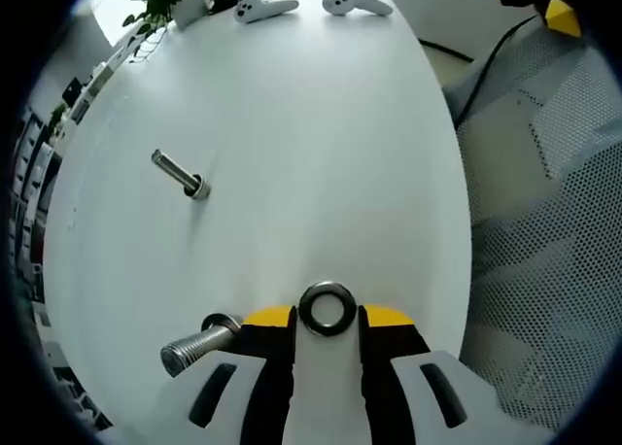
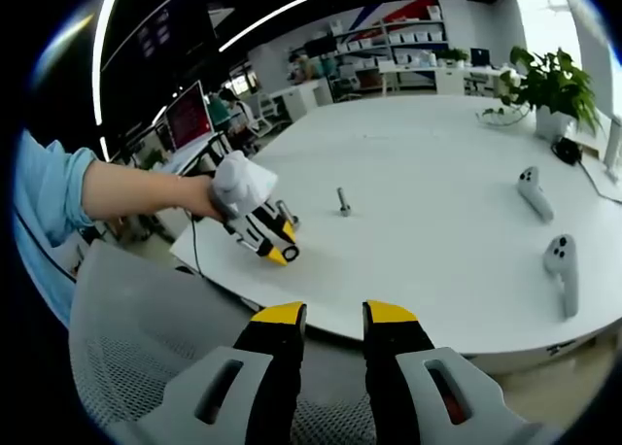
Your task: Place the washer onto the threaded stud by aligning its center hole with the stud, sliding it down to the base, and recovering from edge contact or off-axis alignment until the washer reaches the visible bottom stop.
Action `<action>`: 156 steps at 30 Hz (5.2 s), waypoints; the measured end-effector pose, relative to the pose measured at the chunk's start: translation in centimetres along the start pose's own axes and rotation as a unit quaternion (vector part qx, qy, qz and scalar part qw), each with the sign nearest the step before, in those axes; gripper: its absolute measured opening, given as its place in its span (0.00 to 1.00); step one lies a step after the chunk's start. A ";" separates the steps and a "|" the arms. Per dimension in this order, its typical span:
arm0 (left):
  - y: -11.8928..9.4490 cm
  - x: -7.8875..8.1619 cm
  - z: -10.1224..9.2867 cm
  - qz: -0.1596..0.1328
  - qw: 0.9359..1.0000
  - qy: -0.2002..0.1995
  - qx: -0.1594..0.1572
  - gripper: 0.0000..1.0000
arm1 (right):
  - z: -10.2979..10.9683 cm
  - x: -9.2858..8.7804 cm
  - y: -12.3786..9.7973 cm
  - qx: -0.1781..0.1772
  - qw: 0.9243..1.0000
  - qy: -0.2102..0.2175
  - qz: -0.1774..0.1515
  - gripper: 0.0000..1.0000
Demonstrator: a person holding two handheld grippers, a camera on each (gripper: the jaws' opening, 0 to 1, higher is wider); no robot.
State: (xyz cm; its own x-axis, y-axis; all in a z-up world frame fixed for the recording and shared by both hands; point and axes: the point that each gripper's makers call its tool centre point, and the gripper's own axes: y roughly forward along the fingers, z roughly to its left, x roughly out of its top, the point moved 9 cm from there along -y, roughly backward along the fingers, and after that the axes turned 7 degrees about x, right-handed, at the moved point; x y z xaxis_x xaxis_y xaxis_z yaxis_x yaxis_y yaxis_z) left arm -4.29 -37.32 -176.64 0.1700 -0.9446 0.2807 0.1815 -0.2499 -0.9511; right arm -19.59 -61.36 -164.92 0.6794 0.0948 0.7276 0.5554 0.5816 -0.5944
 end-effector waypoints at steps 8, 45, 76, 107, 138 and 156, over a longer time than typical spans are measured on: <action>-0.2 0.0 -0.3 -0.001 1.000 -0.005 0.008 0.21 | 0.0 0.1 0.0 0.002 1.000 0.000 -0.007 0.26; -4.2 -0.7 2.1 -0.023 0.998 -0.012 0.052 0.19 | 0.1 0.2 0.0 0.010 1.000 -0.002 -0.010 0.26; -6.4 -0.4 6.1 -0.003 0.996 0.000 0.091 0.19 | 0.0 0.3 -0.1 0.004 1.000 0.005 -0.025 0.26; -1.4 -1.1 6.1 0.050 0.998 0.001 0.042 0.19 | -0.1 0.2 -0.1 0.000 1.000 0.013 -0.019 0.26; -15.4 -6.7 2.4 -0.111 0.976 -0.153 0.111 0.48 | 0.2 0.2 0.3 0.019 1.000 -0.013 0.014 0.28; -21.9 -11.8 -5.4 -0.283 0.887 -0.338 0.138 0.55 | 0.4 -0.4 0.8 0.047 0.995 -0.032 0.083 0.26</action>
State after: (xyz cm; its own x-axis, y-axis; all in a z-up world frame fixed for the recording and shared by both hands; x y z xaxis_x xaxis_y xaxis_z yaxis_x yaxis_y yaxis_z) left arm -15.50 -21.87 -159.84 0.5010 -0.3187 0.8046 0.6369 -0.4937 -0.5921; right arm -19.62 -60.64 -165.52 0.7249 0.2447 0.6439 0.3884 0.6269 -0.6754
